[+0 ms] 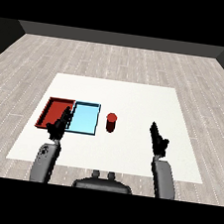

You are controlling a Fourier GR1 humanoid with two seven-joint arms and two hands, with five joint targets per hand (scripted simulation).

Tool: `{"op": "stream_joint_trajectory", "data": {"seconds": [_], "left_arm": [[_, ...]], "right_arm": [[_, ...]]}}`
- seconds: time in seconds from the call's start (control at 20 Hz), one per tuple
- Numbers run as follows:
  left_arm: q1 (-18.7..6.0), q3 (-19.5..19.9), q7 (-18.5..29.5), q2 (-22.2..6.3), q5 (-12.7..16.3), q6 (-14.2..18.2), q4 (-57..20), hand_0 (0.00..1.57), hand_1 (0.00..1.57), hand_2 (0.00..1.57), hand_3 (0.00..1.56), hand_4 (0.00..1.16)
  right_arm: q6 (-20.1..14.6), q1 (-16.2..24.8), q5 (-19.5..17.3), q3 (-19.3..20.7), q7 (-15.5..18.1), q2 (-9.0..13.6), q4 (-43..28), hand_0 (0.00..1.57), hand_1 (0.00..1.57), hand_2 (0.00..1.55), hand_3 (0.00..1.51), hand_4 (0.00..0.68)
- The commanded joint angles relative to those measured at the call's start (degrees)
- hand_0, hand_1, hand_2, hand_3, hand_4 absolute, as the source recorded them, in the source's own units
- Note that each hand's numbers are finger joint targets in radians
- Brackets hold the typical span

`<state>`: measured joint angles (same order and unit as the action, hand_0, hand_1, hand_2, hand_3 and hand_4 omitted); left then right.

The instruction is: Pick the red can and put it in the red box

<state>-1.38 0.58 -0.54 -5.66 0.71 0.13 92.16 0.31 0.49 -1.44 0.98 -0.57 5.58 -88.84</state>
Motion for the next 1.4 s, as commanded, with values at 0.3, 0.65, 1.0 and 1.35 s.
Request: {"op": "stream_joint_trajectory", "data": {"seconds": [0.3,0.65,1.0,1.35], "left_arm": [[-2.2,0.7,11.5,2.8,1.0,-0.5,5.2,0.0,0.0,0.0,0.0,0.0],[0.5,2.8,25.4,1.9,1.3,-3.7,-1.5,0.0,0.0,0.0,0.0,0.0],[-1.3,1.0,24.8,4.1,-0.9,-1.0,-1.5,0.0,0.0,0.0,0.0,0.0],[-2.6,1.6,23.7,3.9,0.0,-1.2,-3.0,0.0,0.0,0.0,0.0,0.0]], "right_arm": [[2.4,-7.5,3.5,0.1,11.0,-3.6,-2.4,0.0,0.0,0.0,0.0,0.0],[5.1,-4.0,5.0,1.6,18.2,-2.7,-1.4,0.0,0.0,0.0,0.0,0.0],[6.7,-5.9,4.3,3.0,21.9,-0.9,4.5,0.0,0.0,0.0,0.0,0.0],[5.2,-9.0,2.8,2.5,22.9,-1.7,8.4,0.0,0.0,0.0,0.0,0.0]]}}
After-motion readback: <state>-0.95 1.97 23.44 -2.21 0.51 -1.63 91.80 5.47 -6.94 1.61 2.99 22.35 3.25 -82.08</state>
